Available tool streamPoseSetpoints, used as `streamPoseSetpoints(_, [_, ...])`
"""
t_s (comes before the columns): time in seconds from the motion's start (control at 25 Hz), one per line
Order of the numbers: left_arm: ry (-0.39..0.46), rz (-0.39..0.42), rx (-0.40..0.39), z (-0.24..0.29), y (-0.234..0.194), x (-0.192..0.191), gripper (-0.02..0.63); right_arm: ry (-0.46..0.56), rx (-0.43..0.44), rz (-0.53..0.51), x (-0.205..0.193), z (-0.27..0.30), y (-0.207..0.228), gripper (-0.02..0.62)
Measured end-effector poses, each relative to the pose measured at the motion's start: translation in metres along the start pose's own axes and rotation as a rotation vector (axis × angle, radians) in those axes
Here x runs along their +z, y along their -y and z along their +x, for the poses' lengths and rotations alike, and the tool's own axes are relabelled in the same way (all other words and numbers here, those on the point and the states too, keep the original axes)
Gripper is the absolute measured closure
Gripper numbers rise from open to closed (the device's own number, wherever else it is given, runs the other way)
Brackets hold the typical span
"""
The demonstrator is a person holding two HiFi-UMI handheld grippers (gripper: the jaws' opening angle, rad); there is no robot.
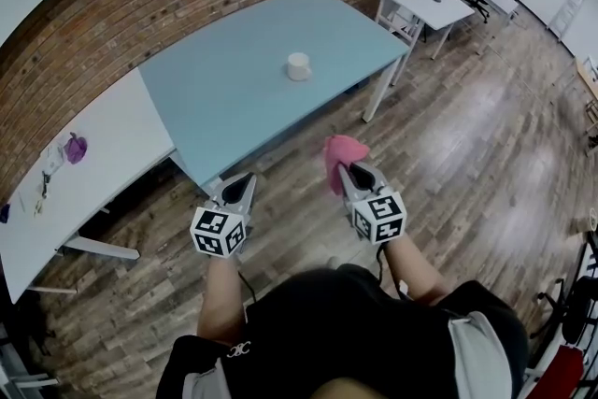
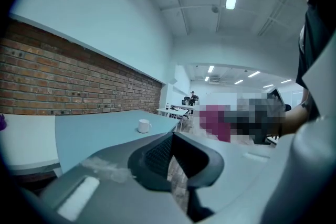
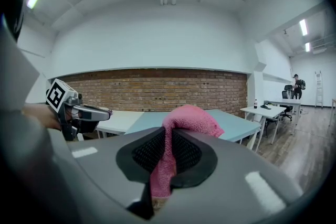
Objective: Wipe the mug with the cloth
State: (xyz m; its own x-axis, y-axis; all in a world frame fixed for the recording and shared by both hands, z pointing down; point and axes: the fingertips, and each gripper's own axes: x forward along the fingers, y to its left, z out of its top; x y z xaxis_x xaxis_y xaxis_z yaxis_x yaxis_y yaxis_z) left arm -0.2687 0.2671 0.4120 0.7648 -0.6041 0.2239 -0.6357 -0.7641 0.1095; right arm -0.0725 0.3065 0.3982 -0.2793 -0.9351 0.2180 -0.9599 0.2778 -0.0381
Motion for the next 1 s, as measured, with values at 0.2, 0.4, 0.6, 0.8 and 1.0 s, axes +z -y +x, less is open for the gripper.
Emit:
streamPoseSetpoints(0.2, [0.022,-0.013,-0.004,-0.015,-0.011,-0.006,0.6,-0.007,-0.033,-0.009,-0.005,-0.004,-0.01,0.558])
streamPoseSetpoints(0.4, [0.017,-0.028,0.007,-0.023,-0.028,-0.016,0.6,-0.033,-0.041,-0.018,-0.015,0.002,-0.018,0.558])
streamPoseSetpoints(0.6, [0.013,-0.017,0.011,-0.014,-0.044,-0.016,0.6,-0.025,-0.046,-0.02,-0.015,0.018,-0.014,0.558])
streamPoseSetpoints(0.8, [0.005,0.003,0.004,0.012,-0.063,-0.011,0.6,-0.008,-0.055,-0.016,-0.009,0.047,0.008,0.558])
streamPoseSetpoints(1.0, [0.007,0.033,0.014,0.064,-0.095,0.0,0.6,0.024,-0.06,-0.015,-0.003,0.096,0.051,0.558])
